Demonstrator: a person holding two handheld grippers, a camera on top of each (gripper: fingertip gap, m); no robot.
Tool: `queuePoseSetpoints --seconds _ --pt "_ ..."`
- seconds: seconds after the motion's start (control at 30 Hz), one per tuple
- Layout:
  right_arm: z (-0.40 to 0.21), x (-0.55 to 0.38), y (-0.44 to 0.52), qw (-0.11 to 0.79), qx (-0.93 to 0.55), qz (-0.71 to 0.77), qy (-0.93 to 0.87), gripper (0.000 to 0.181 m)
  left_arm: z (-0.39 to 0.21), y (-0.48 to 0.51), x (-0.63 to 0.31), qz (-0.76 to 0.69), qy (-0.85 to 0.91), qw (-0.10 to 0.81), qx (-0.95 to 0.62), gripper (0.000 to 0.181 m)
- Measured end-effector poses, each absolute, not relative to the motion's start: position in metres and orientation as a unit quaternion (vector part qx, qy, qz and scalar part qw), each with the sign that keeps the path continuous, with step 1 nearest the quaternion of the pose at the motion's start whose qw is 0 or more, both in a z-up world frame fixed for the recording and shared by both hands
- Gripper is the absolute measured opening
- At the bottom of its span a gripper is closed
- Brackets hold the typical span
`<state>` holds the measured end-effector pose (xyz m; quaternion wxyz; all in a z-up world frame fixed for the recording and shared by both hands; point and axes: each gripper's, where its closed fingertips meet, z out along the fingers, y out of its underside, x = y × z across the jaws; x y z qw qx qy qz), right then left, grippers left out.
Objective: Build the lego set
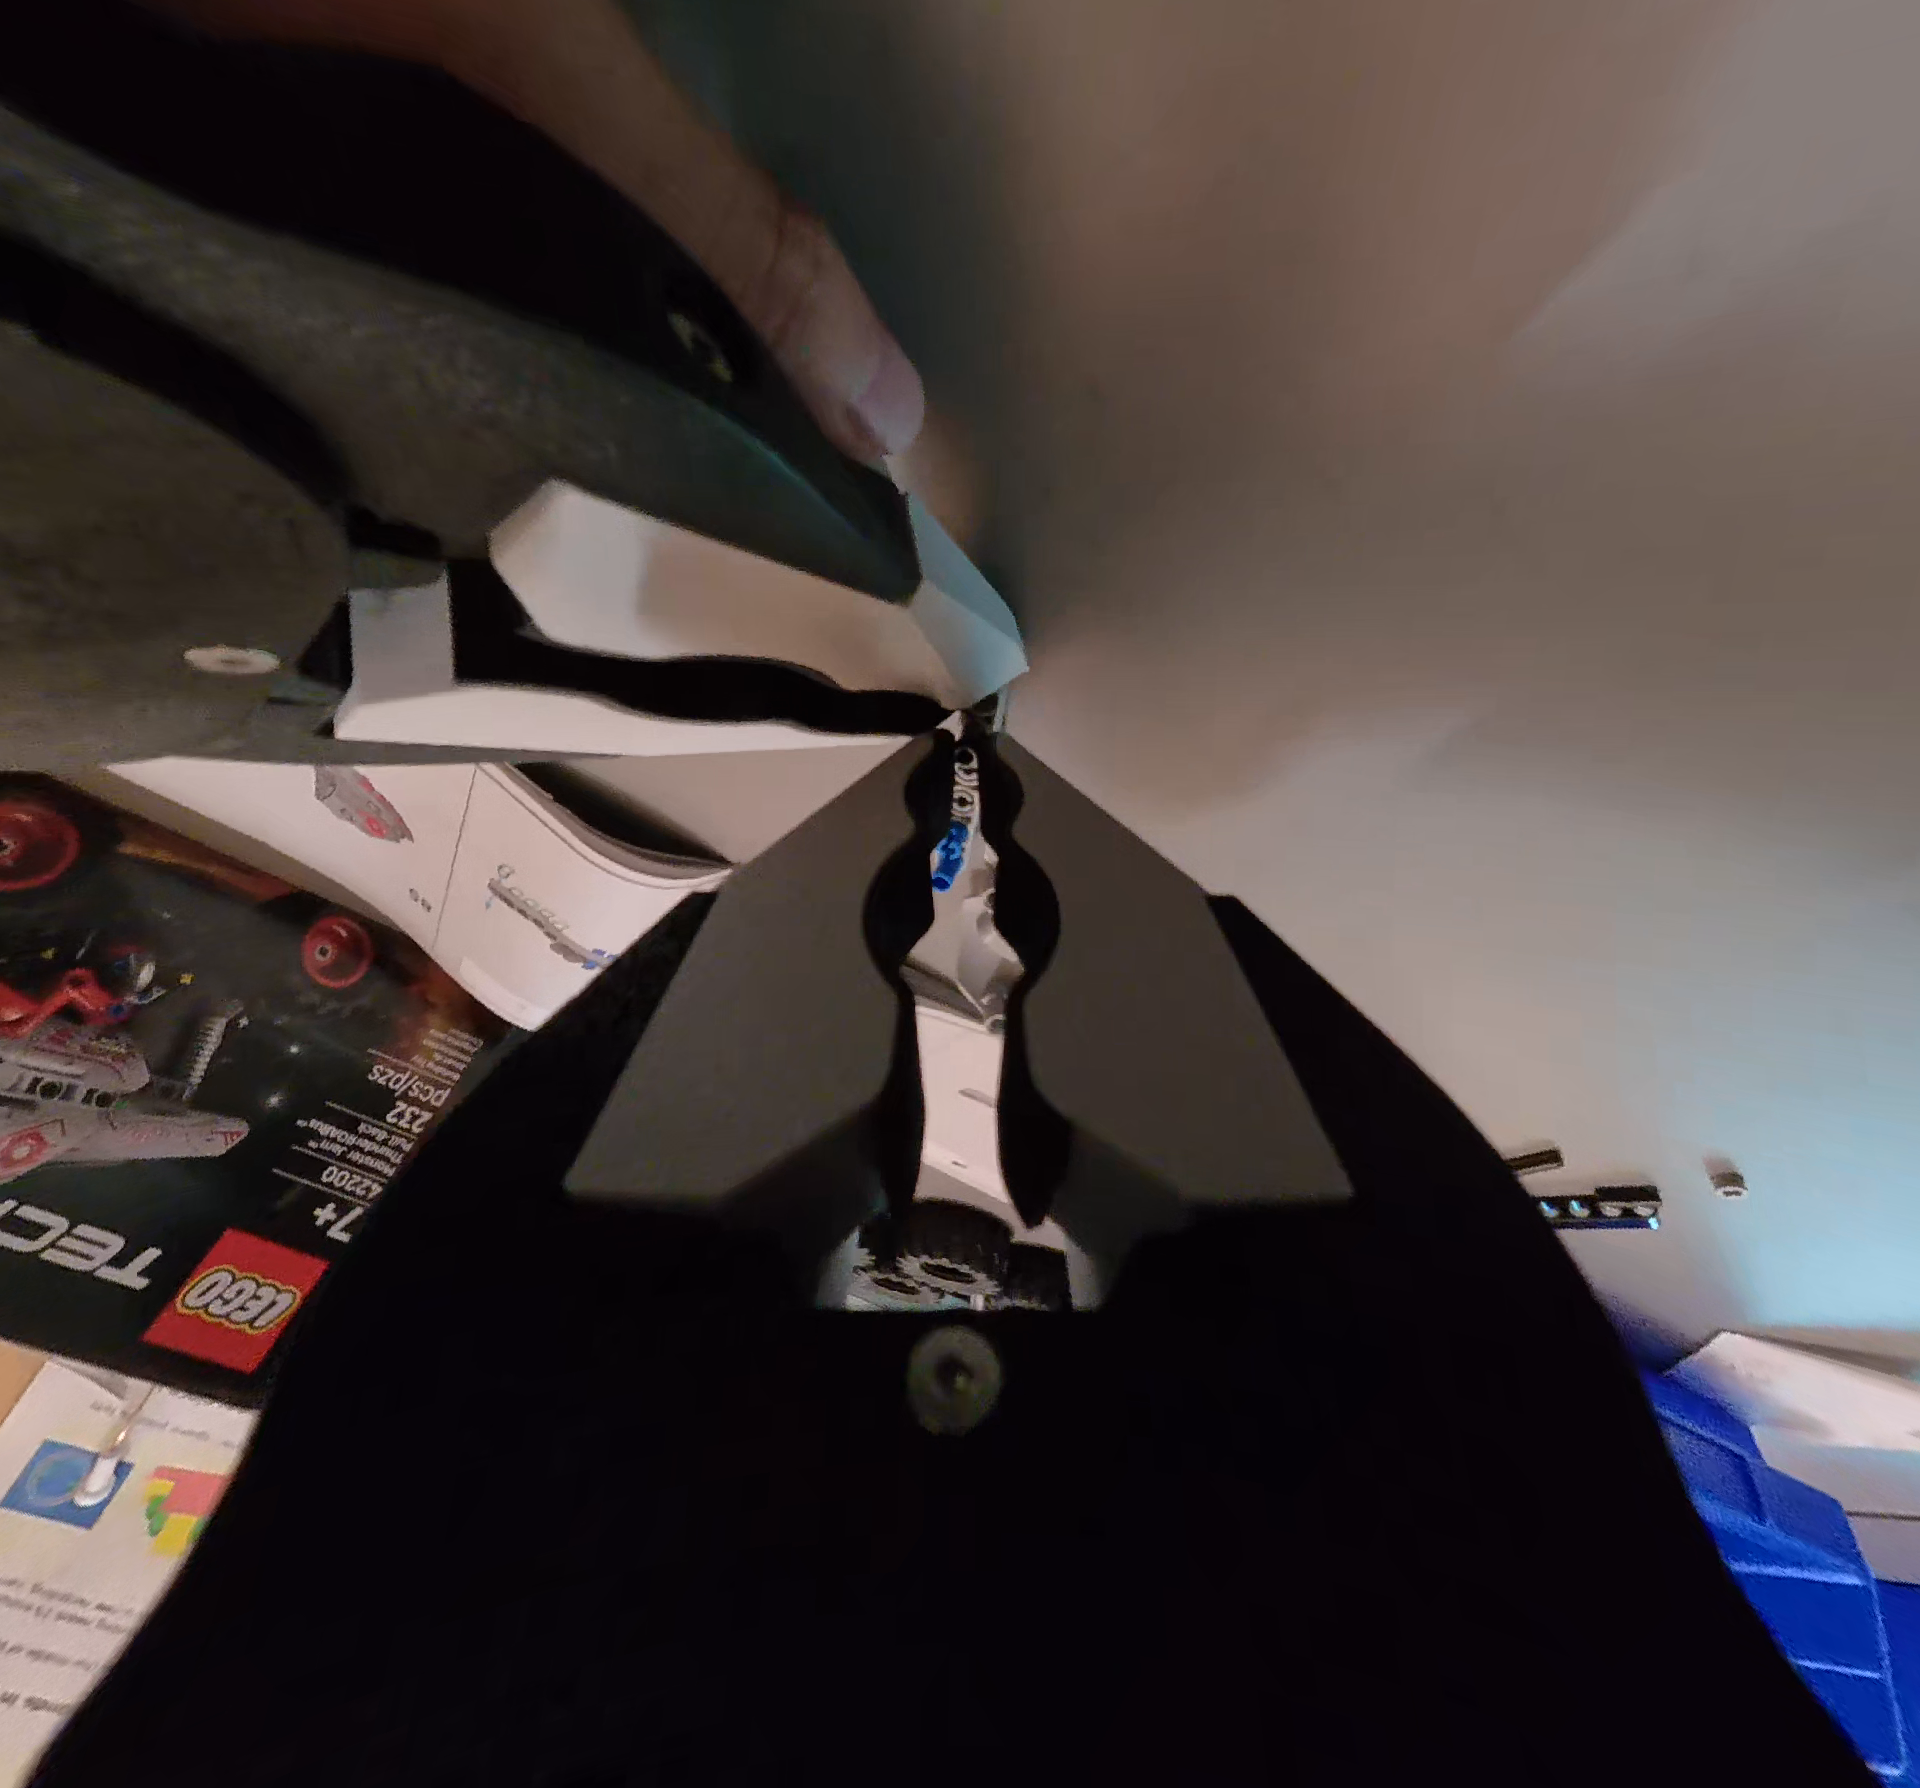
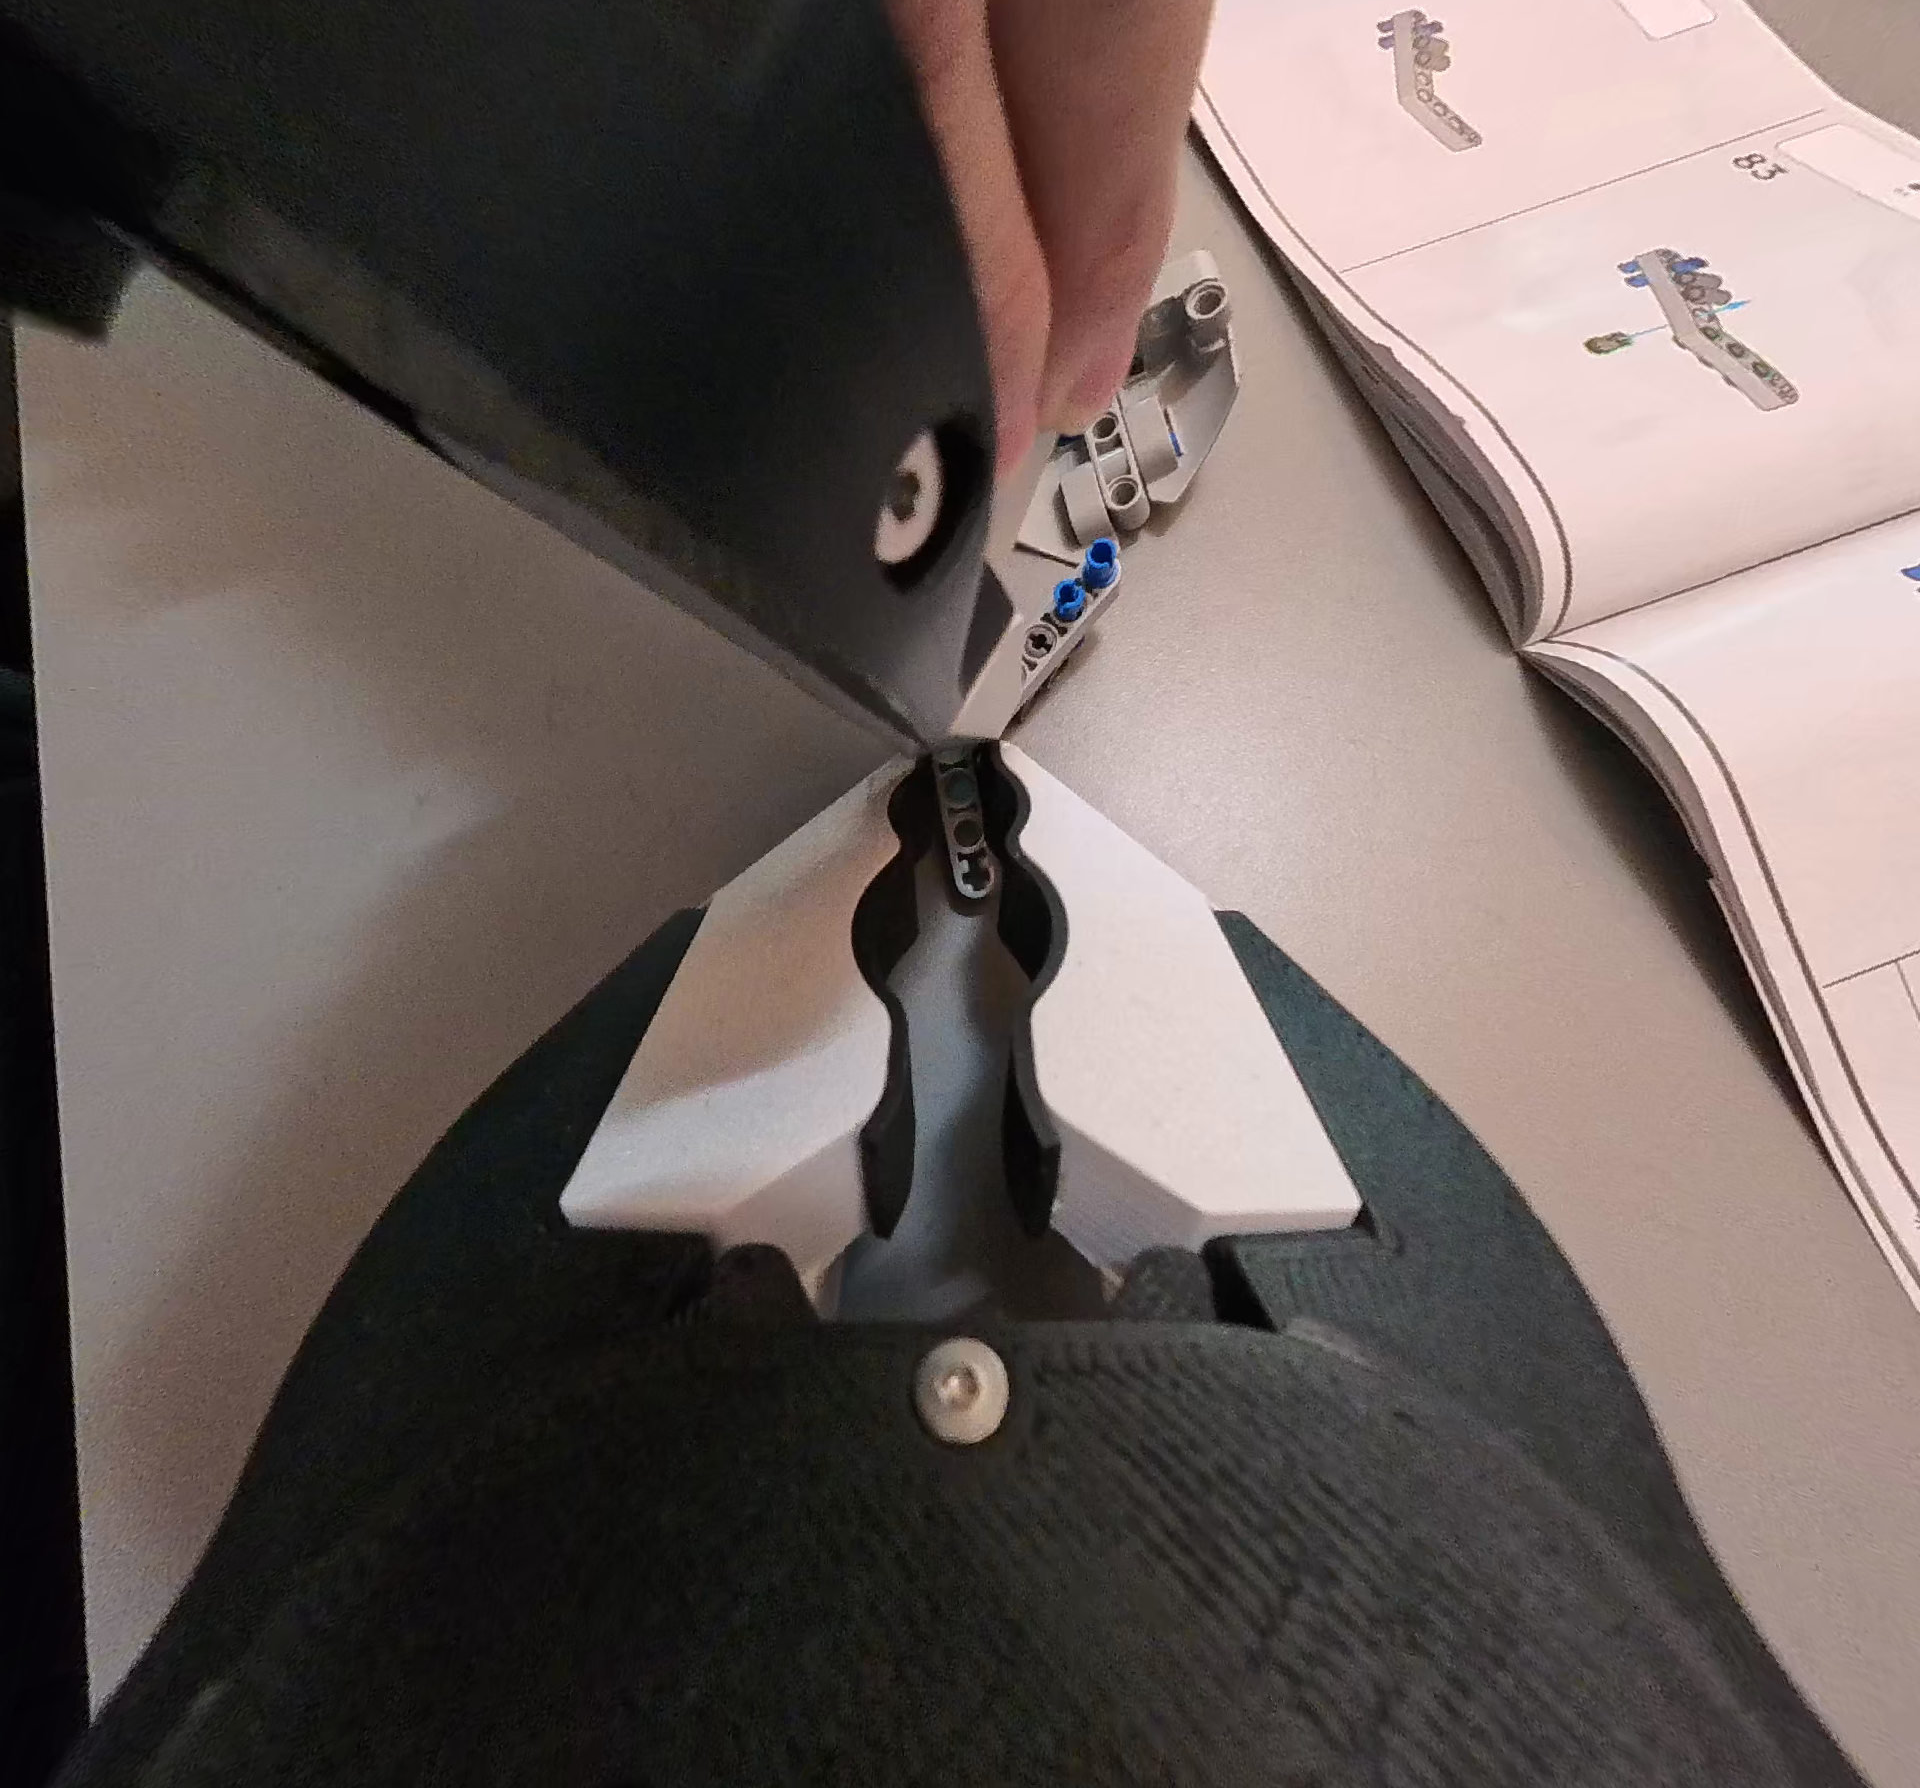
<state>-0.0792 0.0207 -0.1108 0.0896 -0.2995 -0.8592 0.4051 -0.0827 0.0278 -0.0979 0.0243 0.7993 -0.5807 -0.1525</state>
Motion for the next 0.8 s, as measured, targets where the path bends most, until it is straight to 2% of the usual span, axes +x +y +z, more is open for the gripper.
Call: queuePoseSetpoints --seconds 0.7,0.8 --pt "-0.1108 -0.0792 0.0216 0.091 -0.301 0.404 -0.859 0.008 -0.0975 0.0267 -0.0836 -0.194 -0.641 0.107 0.735 0.0" --pt "-0.1107 -0.0791 0.0216 0.091 -0.301 0.404 -0.859 0.008 -0.0974 0.0263 -0.0839 -0.19 -0.636 0.097 0.741 0.001"
